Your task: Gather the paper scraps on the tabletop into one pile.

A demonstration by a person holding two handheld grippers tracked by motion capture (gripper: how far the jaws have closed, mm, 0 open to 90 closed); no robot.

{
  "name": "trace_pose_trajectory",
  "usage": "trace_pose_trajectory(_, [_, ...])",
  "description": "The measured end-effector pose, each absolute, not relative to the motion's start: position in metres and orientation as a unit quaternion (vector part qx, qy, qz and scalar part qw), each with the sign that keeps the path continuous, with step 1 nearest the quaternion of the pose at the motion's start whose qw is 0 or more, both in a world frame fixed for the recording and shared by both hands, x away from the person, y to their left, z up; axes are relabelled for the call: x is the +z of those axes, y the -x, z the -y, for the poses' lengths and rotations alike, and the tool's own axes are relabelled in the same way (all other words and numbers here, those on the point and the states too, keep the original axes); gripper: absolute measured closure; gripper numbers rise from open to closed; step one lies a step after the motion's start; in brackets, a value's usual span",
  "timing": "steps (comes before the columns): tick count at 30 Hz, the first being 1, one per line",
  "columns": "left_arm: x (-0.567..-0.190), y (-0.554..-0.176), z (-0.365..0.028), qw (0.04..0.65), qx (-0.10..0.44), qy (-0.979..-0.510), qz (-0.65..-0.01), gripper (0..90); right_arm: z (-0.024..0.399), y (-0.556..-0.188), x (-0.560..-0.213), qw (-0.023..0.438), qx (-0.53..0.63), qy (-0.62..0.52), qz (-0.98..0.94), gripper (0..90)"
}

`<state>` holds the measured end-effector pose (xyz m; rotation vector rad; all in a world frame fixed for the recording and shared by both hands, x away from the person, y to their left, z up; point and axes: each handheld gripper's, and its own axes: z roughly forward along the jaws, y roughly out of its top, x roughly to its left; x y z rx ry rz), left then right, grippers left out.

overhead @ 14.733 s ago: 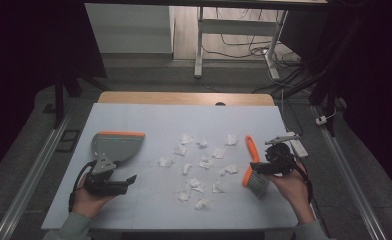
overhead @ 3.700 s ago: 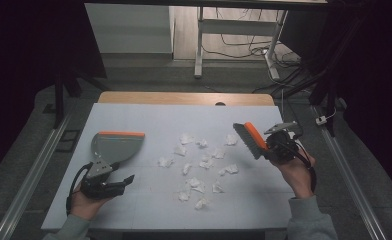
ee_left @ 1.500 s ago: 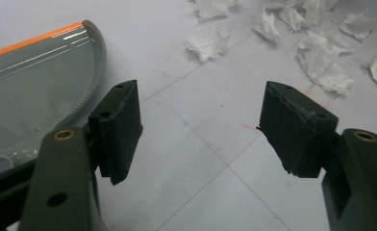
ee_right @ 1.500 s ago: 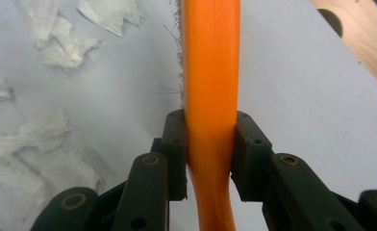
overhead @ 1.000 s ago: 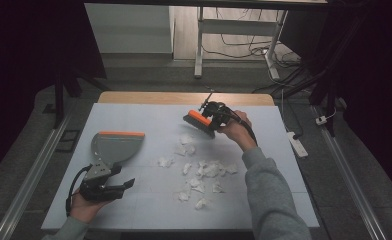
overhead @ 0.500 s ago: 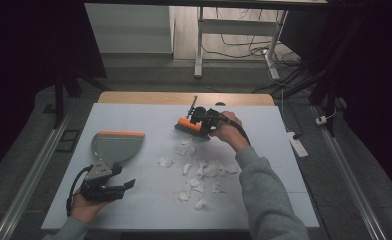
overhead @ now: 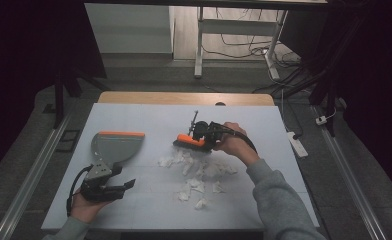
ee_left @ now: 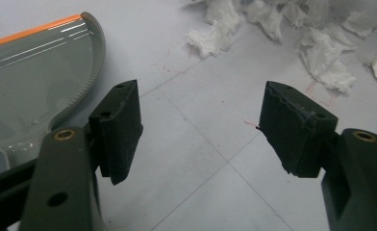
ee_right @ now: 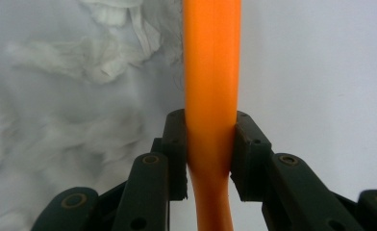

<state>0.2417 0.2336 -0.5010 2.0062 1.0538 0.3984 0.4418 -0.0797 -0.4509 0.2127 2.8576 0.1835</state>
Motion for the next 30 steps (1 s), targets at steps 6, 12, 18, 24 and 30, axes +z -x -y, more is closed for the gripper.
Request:
trace_pose_trajectory(6, [-0.501,-0.242,-0.234,0.408,0.159,-0.795,-0.420,31.9,0.099,-0.425,-0.427,0.134,0.130,-0.101,-0.977,70.5])
trace_pose_trajectory(12, [-0.501,-0.242,-0.234,0.408,0.159,-0.793,-0.422,32.0,0.114,-0.426,-0.401,0.153,0.189,-0.171,-0.955,70.5])
trace_pose_trajectory(18, [-0.501,-0.242,-0.236,0.408,0.163,-0.791,-0.426,32.0,0.095,-0.418,-0.394,0.102,0.249,-0.222,-0.937,70.5])
trace_pose_trajectory(24, [-0.502,-0.242,-0.236,0.405,0.166,-0.792,-0.426,32.0,0.056,-0.407,-0.404,0.058,0.262,-0.234,-0.934,70.5])
trace_pose_trajectory(30, [-0.502,-0.241,-0.237,0.405,0.168,-0.792,-0.425,32.0,0.019,-0.401,-0.425,-0.004,0.282,-0.247,-0.927,70.5])
